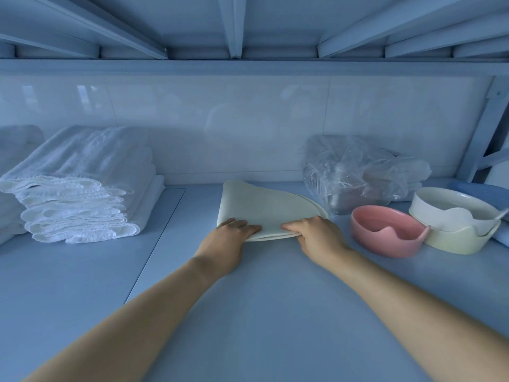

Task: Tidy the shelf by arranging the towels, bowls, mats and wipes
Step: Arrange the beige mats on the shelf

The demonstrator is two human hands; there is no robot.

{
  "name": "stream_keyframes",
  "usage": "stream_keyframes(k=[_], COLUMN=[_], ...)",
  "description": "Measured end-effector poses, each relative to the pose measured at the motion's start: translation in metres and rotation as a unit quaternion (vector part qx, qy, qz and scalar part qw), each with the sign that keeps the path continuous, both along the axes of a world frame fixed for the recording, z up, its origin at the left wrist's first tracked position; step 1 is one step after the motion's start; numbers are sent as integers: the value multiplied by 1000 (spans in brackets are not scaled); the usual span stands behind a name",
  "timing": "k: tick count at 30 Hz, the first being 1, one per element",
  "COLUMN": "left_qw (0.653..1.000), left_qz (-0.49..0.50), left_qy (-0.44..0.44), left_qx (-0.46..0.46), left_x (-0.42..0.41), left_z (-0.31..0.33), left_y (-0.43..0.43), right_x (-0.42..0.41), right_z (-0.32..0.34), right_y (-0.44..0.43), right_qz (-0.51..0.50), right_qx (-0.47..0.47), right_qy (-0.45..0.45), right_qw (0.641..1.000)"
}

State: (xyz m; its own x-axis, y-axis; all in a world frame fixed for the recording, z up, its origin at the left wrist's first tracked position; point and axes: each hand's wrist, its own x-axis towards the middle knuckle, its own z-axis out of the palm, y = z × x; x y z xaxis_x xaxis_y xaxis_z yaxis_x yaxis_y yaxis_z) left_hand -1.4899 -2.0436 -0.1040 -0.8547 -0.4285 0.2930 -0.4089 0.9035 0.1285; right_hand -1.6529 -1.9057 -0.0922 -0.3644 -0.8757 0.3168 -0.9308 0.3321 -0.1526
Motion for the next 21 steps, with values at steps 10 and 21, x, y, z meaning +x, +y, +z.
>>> stream_keyframes(k=[10, 21], left_qw=[997, 993], left_qz=[25, -1], left_qy=[48, 107], left_qx=[52, -40], left_x=[-18, -15], left_z=[-3, 0], left_y=[-9, -4], right_x=[-16, -13], right_z=[-5, -6], right_y=[-22, -13], right_qz=[-26, -55], right_qx=[-27, -28], right_qy=[-66, -7], right_qw=[997, 998])
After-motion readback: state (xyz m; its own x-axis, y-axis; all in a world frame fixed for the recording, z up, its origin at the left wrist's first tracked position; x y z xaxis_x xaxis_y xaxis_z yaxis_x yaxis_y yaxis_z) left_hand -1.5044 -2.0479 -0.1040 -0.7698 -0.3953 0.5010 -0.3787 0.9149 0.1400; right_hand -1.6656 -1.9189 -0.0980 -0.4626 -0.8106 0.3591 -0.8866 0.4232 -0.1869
